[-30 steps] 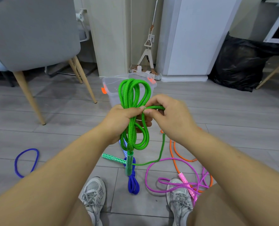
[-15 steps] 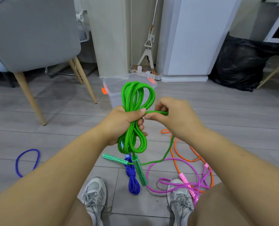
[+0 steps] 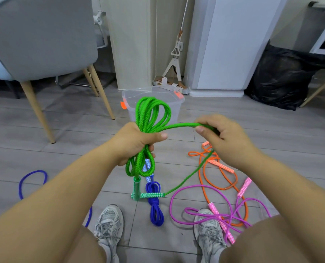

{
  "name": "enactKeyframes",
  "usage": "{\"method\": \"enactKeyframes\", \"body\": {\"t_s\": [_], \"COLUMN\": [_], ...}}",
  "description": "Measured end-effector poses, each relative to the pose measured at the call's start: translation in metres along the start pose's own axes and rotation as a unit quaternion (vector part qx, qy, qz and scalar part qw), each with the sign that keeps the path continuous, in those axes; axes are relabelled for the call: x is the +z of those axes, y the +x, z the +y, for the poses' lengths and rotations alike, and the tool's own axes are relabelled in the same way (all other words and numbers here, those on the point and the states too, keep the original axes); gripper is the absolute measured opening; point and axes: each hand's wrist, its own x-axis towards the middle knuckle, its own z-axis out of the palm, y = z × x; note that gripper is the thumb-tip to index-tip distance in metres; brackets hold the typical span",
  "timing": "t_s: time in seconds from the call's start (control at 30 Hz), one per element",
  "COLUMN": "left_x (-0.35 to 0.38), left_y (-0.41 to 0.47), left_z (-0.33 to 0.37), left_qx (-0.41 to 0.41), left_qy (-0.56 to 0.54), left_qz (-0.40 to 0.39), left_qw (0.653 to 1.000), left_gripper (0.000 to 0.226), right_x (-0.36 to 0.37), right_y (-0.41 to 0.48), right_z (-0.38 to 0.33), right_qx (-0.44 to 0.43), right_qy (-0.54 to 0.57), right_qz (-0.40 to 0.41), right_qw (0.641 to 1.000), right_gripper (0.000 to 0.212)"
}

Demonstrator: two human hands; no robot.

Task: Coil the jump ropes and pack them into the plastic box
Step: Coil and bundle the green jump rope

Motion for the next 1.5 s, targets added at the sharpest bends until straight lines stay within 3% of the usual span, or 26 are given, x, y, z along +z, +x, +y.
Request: {"method": "enactKeyframes", "body": {"t_s": [0.17, 0.33, 0.43, 0.57, 0.7, 0.8, 0.87, 0.93, 1.2, 1.37, 1.5], "left_x": [0.009, 0.024, 0.03, 0.029, 0.028, 0.029, 0.026, 0.024, 0.011, 0.007, 0.005], "left_y": [-0.004, -0.013, -0.018, -0.022, -0.025, -0.023, -0.019, -0.015, -0.011, -0.007, -0.004], "left_z": [-0.002, 0.0, 0.004, 0.009, 0.016, 0.021, 0.02, 0.019, 0.018, 0.013, 0.012], "left_qx": [-0.015, 0.0, 0.009, 0.034, 0.086, 0.124, 0.134, 0.132, 0.157, 0.125, 0.065], "left_qy": [0.104, 0.255, 0.306, 0.357, 0.279, 0.214, 0.198, 0.16, 0.129, 0.213, 0.341], "left_qz": [-0.048, -0.15, -0.202, -0.216, -0.152, -0.064, -0.023, 0.034, 0.155, 0.159, 0.105], "left_qw": [0.993, 0.955, 0.93, 0.908, 0.944, 0.967, 0.971, 0.978, 0.967, 0.956, 0.932], "left_gripper": [0.029, 0.027, 0.021, 0.025, 0.026, 0.032, 0.024, 0.036, 0.021, 0.02, 0.057], "right_x": [0.011, 0.021, 0.026, 0.017, 0.012, 0.017, 0.021, 0.023, 0.013, 0.003, -0.001], "right_y": [0.011, 0.025, 0.032, 0.039, 0.032, 0.026, 0.024, 0.02, 0.005, -0.003, -0.001], "right_z": [-0.016, -0.028, -0.029, -0.018, -0.009, -0.007, -0.007, -0.01, -0.031, -0.039, -0.033], "right_qx": [-0.097, -0.105, -0.065, 0.104, 0.143, 0.124, 0.099, 0.11, 0.089, 0.047, -0.024], "right_qy": [0.007, 0.028, 0.07, 0.228, 0.242, 0.135, 0.049, 0.049, 0.012, -0.054, -0.022], "right_qz": [0.06, 0.063, 0.043, -0.02, -0.092, -0.124, -0.136, -0.161, -0.225, -0.241, -0.169], "right_qw": [0.994, 0.992, 0.994, 0.968, 0.955, 0.975, 0.985, 0.98, 0.97, 0.968, 0.985], "right_gripper": [0.023, 0.017, 0.011, 0.018, 0.029, 0.044, 0.03, 0.02, 0.019, 0.02, 0.019]}}
